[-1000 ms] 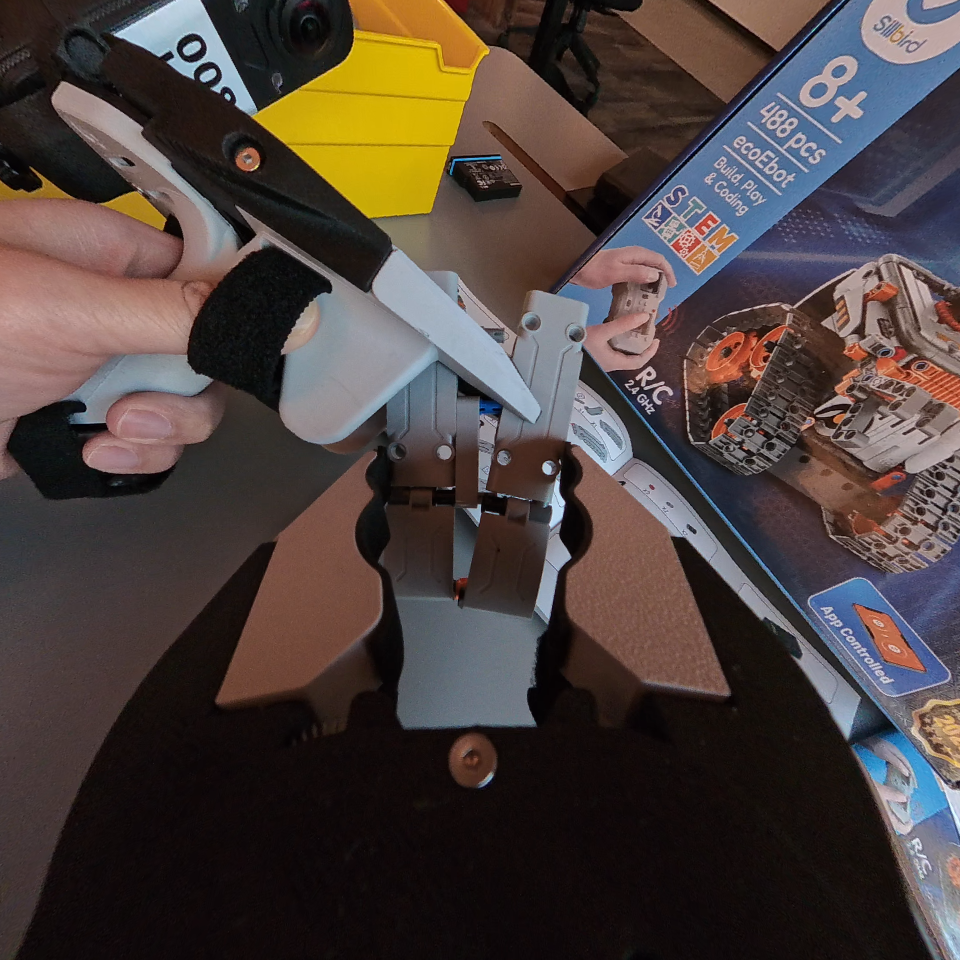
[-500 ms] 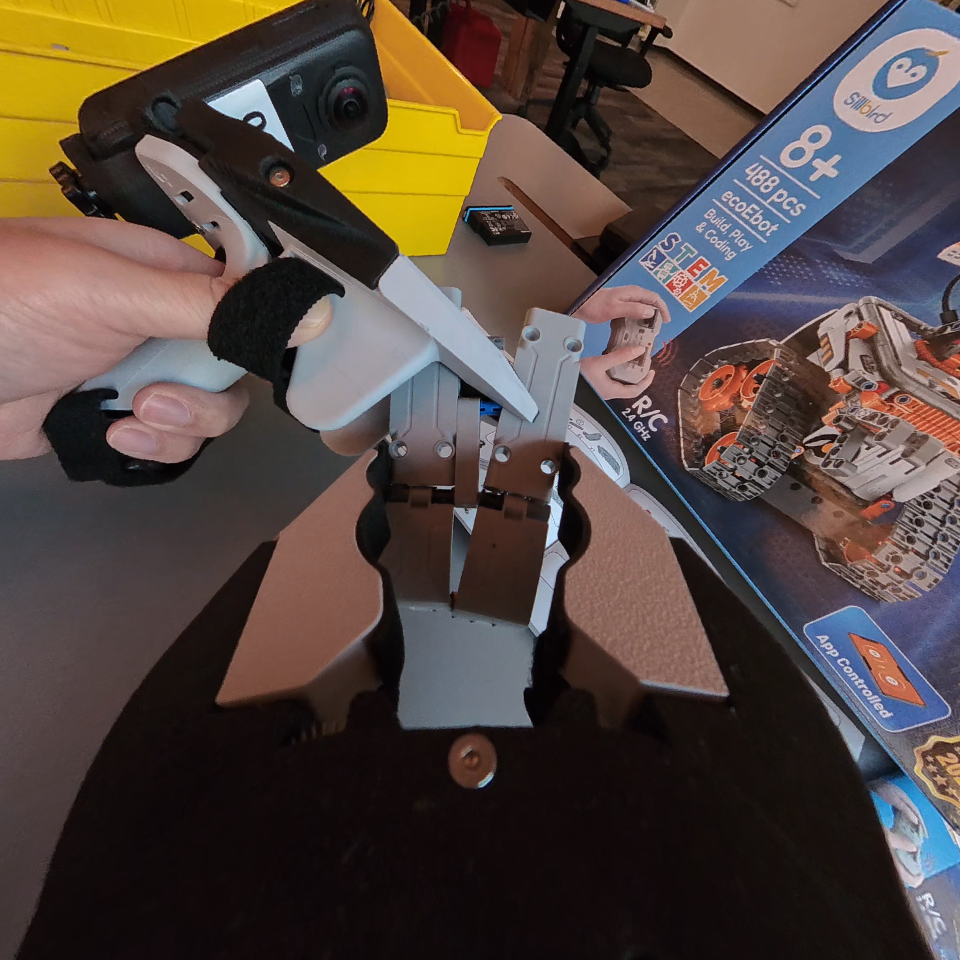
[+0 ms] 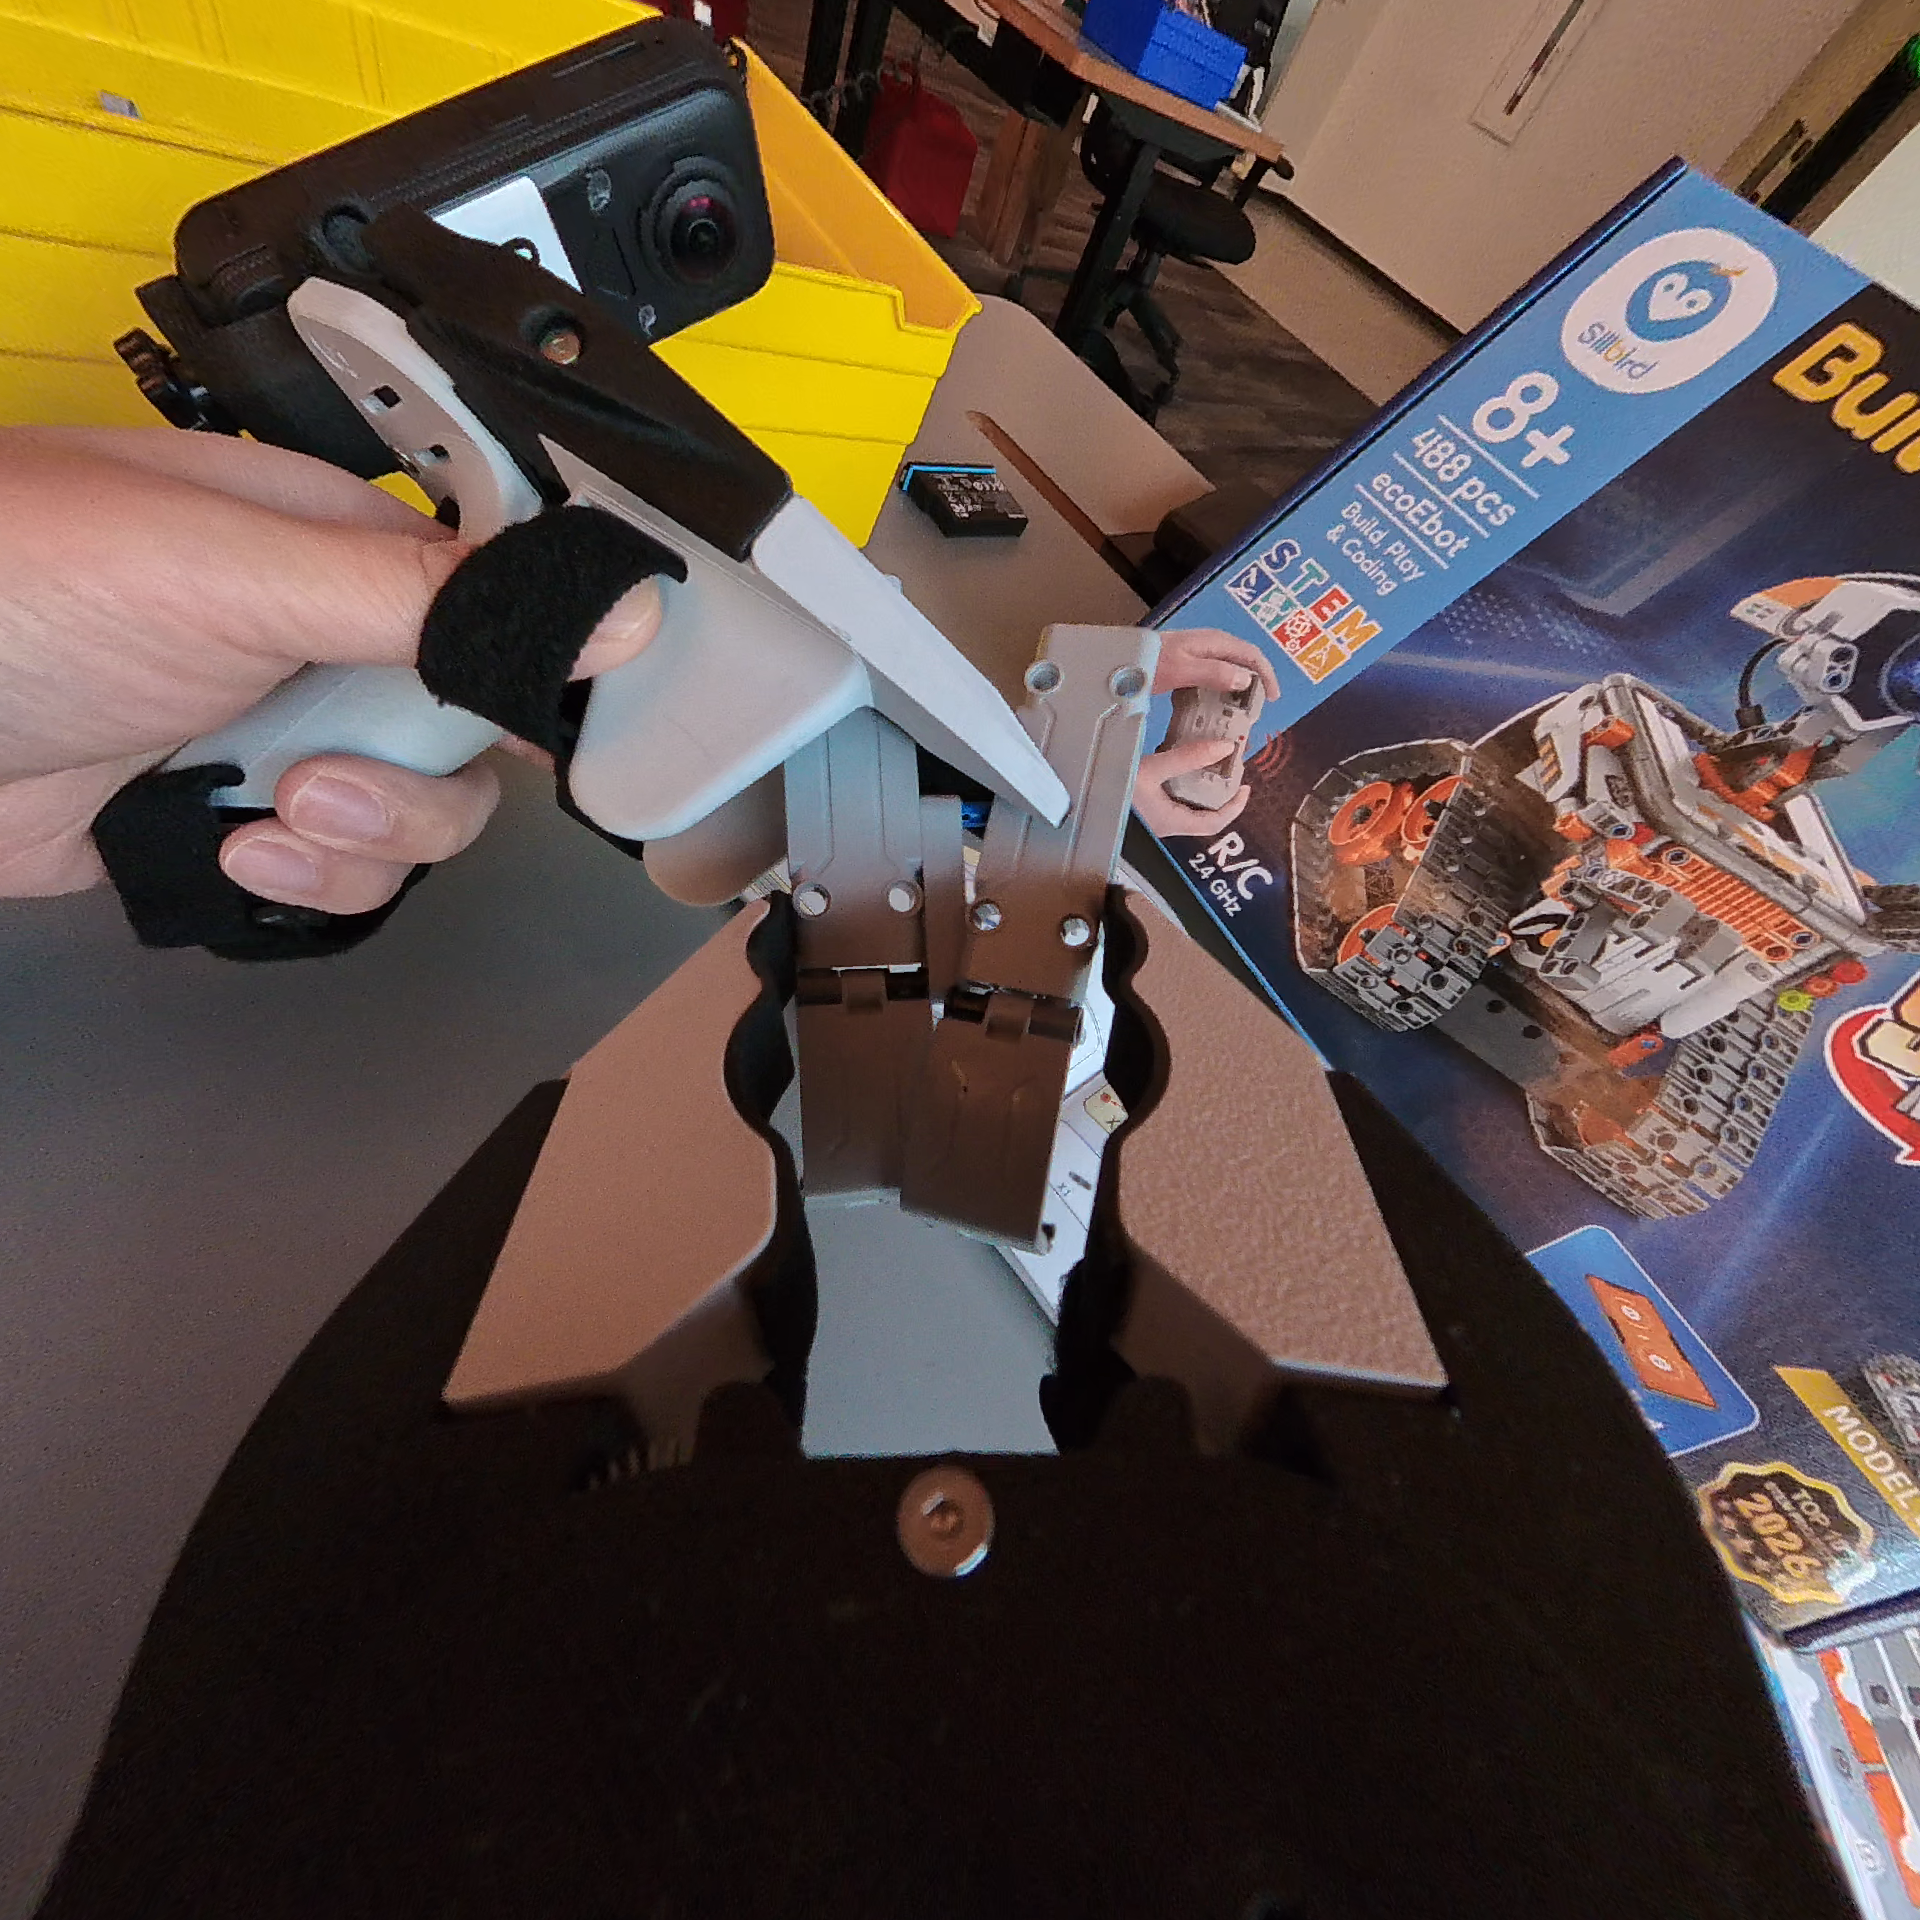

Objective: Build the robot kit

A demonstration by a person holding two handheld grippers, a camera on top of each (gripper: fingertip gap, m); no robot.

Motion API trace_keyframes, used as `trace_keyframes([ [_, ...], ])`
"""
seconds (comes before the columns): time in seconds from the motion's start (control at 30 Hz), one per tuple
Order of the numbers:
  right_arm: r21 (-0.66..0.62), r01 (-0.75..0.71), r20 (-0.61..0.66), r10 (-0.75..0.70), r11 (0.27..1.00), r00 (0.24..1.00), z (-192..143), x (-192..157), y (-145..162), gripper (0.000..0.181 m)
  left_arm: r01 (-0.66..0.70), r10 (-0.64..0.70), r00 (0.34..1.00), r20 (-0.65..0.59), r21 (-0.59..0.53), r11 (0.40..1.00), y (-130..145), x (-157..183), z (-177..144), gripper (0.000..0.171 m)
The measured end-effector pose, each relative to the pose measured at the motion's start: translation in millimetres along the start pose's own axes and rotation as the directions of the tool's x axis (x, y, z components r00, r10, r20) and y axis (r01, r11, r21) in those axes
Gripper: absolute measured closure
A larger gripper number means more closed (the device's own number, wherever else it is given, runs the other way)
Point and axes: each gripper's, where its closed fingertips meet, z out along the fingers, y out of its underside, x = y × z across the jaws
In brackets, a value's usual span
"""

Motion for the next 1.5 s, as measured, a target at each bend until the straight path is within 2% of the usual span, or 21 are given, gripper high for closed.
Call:
trace_keyframes([
  [0.2, 0.003, -0.015, 0.016, 0.015, 1.0, 1.0, 0.7, -0.5, 2.1, 0.12, -0.006, 0.006, 1.0, -0.005, -0.007, 1.0, 1.5, 1.2, 0.5, 0.159],
  [0.4, 0.039, -0.105, 0.081, 0.101, 0.994, 0.992, 1.0, -2.0, 2.4, 0.118, 0.051, -0.051, 0.998, -0.044, 0.0, 0.999, 1.6, 2.0, -0.2, 0.161],
  [0.57, 0.068, -0.095, 0.117, 0.087, 0.993, 0.989, -1.1, -2.5, 1.0, 0.117, 0.035, -0.035, 0.998, -0.044, 0.0, 0.999, 1.0, 3.5, -0.8, 0.163],
  [0.83, 0.099, -0.37, 0.301, 0.327, 0.924, 0.896, -14.1, 5.3, -1.2, 0.137, 0.043, -0.044, 0.997, -0.06, -0.017, 0.999, 3.3, 5.0, 0.2, 0.166],
  [1.0, 0.116, -0.395, 0.341, 0.337, 0.911, 0.877, -23.6, 14.7, -2.2, 0.148, 0.003, -0.005, 0.999, -0.049, -0.042, 0.999, 6.7, 6.4, 2.5, 0.166],
  [1.1, 0.09, -0.459, 0.416, 0.385, 0.884, 0.824, -28.6, 15.7, -1.6, 0.148, -0.048, 0.044, 0.998, -0.047, -0.093, 0.994, 13.5, 8.1, 6.4, 0.166],
  [1.17, 0.05, -0.523, 0.477, 0.44, 0.851, 0.761, -33.5, 19.7, 1.5, 0.148, -0.081, 0.07, 0.994, -0.086, -0.139, 0.987, 19.2, 15.1, 9.1, 0.166],
  [1.33, -0.081, -0.704, 0.672, 0.561, 0.705, 0.484, -52.3, 29.2, 5.1, 0.148, -0.202, 0.172, 0.976, -0.133, -0.264, 0.943, 40.7, 26.3, 16.4, 0.166],
  [1.5, -0.179, -0.812, 0.77, 0.593, 0.555, 0.236, -58.4, 36.6, -0.8, 0.152, -0.261, 0.196, 0.958, -0.209, -0.356, 0.897, 60.8, 41.4, 19.0, 0.166],
])
